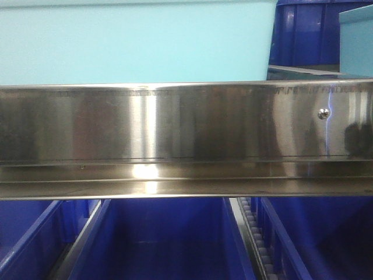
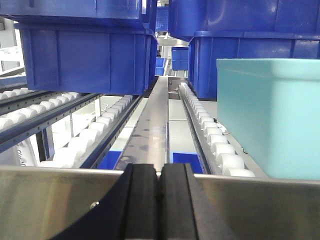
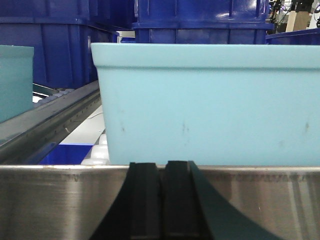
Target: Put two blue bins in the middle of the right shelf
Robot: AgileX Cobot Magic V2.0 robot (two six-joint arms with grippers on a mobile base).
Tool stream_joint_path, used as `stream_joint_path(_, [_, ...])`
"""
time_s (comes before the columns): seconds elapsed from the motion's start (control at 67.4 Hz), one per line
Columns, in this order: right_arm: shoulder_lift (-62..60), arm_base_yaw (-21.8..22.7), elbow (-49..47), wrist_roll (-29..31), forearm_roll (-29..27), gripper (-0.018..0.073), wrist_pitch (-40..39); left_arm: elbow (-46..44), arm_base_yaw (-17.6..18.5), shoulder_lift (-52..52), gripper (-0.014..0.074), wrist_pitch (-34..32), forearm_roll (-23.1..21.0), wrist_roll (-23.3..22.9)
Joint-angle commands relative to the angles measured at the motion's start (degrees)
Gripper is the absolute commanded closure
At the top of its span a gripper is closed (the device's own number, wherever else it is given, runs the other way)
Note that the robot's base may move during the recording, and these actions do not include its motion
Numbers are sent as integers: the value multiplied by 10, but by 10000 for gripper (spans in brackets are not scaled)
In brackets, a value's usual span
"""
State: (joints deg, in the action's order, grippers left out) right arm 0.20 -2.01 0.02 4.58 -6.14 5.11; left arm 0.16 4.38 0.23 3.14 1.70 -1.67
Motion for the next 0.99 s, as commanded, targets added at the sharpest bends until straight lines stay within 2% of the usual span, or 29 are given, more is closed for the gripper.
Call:
stream_joint_path(0.0, [-2,2,0,0,-1,721,-12,-2,-1,-2,707,-11,0,-1])
stream_joint_path(0.564, [-2,2,0,0,-1,721,-13,-2,-1,-2,707,-11,0,-1])
stream_joint_path(0.817, [-2,2,0,0,-1,721,-47,-2,-1,-2,707,-50,0,-1])
stream_joint_path(0.98, [-2,2,0,0,-1,721,-119,-2,-1,-2,707,-90,0,-1])
